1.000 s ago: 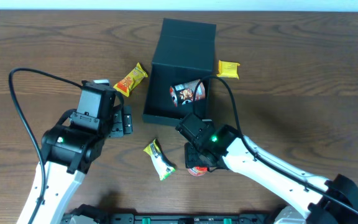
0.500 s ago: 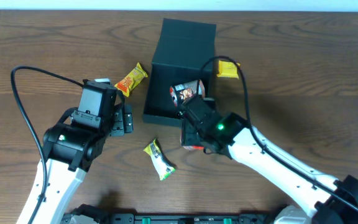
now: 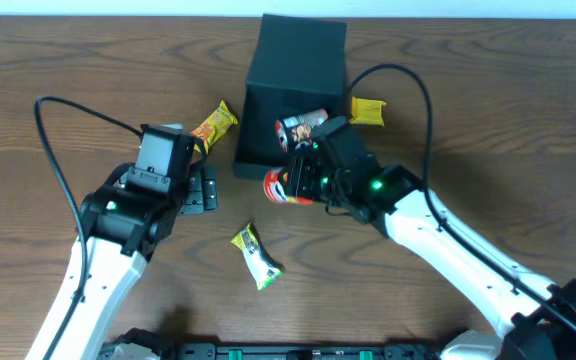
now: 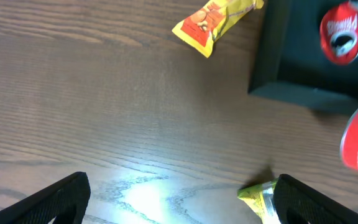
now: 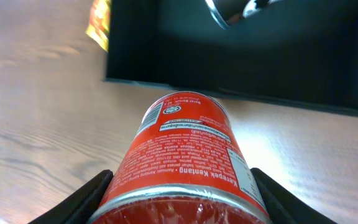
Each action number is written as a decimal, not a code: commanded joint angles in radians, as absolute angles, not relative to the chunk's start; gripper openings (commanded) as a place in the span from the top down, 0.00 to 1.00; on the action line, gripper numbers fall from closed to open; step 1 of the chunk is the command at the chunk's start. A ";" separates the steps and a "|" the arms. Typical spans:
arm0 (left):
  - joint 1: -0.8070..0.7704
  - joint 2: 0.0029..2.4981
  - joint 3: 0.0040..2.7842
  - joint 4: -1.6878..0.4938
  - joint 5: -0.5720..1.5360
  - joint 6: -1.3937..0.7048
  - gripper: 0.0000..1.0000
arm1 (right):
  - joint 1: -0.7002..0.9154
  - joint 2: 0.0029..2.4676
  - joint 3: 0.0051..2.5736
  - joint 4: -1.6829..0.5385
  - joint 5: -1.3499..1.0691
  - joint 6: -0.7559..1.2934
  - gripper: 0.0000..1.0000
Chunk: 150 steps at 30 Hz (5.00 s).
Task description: Pack container
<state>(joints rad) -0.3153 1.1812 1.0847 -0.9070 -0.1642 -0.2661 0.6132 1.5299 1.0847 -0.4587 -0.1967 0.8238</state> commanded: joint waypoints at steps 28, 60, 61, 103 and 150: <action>-0.313 1.237 1.089 -0.874 -0.164 -0.273 0.05 | 0.487 1.821 1.106 -0.056 -0.447 1.048 0.59; -0.313 1.237 1.089 -0.873 -0.164 -0.273 0.05 | 0.422 1.829 1.106 -0.052 -0.363 1.020 0.26; -0.313 1.237 1.089 -0.873 -0.164 -0.273 0.05 | 0.418 1.828 1.106 -0.052 -0.363 1.020 0.25; -0.313 1.244 1.082 -0.803 -0.164 -0.273 0.04 | 0.433 1.704 1.106 -0.059 -0.338 1.055 0.99; -0.313 1.281 1.082 -0.788 -0.164 -0.273 0.05 | 0.491 1.805 1.106 -0.033 -0.276 1.039 0.99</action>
